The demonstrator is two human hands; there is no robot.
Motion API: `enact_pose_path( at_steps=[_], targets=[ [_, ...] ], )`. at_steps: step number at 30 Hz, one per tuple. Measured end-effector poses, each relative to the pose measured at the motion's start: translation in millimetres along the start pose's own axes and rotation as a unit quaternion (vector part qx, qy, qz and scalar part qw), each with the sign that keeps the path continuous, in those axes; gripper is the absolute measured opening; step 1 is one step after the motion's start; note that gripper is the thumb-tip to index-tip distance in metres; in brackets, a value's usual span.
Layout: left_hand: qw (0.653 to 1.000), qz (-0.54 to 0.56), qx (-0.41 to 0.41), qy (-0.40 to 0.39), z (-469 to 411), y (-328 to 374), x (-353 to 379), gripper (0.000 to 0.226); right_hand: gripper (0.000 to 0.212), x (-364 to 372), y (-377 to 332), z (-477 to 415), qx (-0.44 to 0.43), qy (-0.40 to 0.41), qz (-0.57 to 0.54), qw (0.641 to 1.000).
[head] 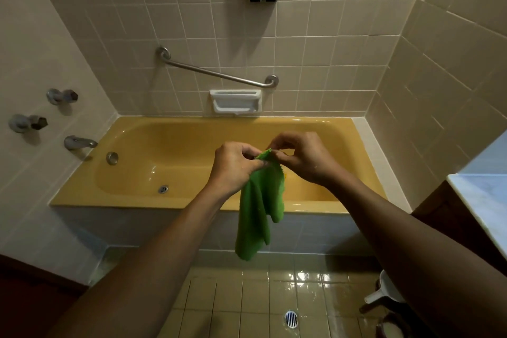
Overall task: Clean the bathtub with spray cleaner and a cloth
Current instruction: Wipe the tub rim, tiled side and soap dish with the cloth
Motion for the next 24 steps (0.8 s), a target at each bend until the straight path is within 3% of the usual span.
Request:
enact_pose_path(
  at_steps=[4,8,15,19,24],
  targets=[
    [0.991,0.105,0.042,-0.072,5,-8,2,0.016,0.007,-9,-23,-3,-0.004,0.011,-0.036,0.999],
    [0.979,0.159,0.007,-0.128,22,-51,19,0.013,0.006,-32,-38,2,0.020,0.022,-0.055,0.998],
    [0.973,0.000,-0.056,-0.225,50,-123,49,0.009,0.011,-89,3,22,0.092,0.096,-0.135,0.982],
    [0.980,-0.047,-0.037,-0.192,60,-151,38,0.006,0.010,-131,31,35,0.118,0.172,-0.183,0.961],
    [0.985,-0.050,-0.036,-0.160,54,-152,28,0.014,0.013,-148,50,46,0.144,0.170,-0.165,0.961]
  ],
)
Point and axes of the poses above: each hand's wrist, its own z-axis away from the middle knuckle, its own x-axis out of the palm, y = z × x, the point moved 9 cm from there along -z, towards the middle knuckle, and after that the axes turned 12 degrees about x, right-handed, at the moved point
